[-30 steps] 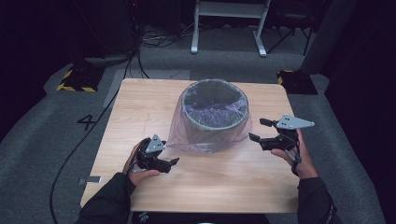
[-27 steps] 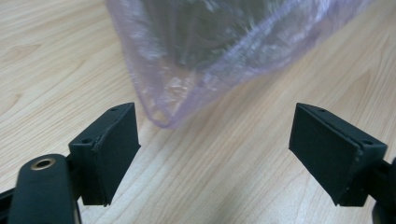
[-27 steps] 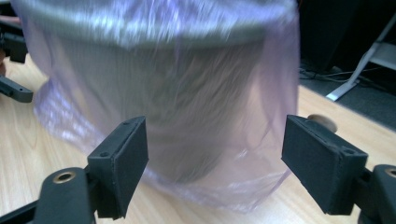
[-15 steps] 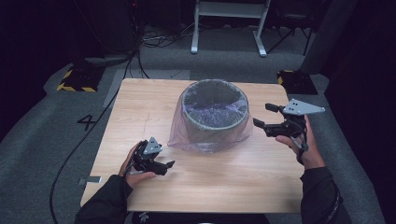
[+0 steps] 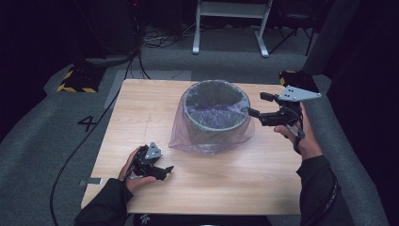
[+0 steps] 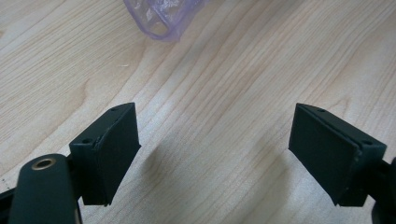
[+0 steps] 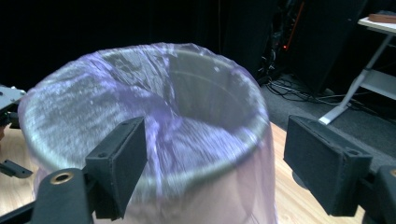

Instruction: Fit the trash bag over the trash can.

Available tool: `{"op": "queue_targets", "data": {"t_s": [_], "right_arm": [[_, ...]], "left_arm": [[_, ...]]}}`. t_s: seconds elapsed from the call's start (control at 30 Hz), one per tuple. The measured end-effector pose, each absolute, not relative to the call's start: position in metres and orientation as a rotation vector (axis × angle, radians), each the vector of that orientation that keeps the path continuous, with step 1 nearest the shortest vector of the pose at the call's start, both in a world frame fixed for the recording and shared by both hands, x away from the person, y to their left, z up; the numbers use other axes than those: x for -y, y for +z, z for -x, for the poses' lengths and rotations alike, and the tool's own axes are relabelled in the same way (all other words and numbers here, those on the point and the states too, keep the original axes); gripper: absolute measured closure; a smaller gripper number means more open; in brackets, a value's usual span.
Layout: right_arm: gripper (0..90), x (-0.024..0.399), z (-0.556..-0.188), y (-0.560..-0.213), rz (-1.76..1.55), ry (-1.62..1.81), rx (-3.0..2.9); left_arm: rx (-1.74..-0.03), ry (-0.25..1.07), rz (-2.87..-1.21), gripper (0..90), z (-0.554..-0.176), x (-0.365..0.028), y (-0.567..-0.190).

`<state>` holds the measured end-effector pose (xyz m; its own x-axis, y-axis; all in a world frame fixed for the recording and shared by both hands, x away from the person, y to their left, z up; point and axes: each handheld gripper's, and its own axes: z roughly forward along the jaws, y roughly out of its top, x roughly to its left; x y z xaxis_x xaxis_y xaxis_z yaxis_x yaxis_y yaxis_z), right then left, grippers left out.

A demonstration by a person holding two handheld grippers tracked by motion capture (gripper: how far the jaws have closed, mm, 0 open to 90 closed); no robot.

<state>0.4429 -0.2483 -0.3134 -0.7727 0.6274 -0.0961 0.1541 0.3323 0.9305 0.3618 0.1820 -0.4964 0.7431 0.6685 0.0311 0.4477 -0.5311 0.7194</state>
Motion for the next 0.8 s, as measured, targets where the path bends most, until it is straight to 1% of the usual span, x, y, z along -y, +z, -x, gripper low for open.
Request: {"op": "queue_targets", "data": {"t_s": [0.2, 0.8], "right_arm": [[21.6, 0.224, -0.453, -0.311, -0.642, 1.362, -2.214], [23.0, 0.195, -0.474, -0.312, -0.653, 1.322, -2.259]], "left_arm": [[-0.841, 0.376, -2.229, 15.6, -0.364, -0.184, -0.502], [-0.840, 0.343, -2.220, 14.9, -0.368, -0.183, -0.504]]}}
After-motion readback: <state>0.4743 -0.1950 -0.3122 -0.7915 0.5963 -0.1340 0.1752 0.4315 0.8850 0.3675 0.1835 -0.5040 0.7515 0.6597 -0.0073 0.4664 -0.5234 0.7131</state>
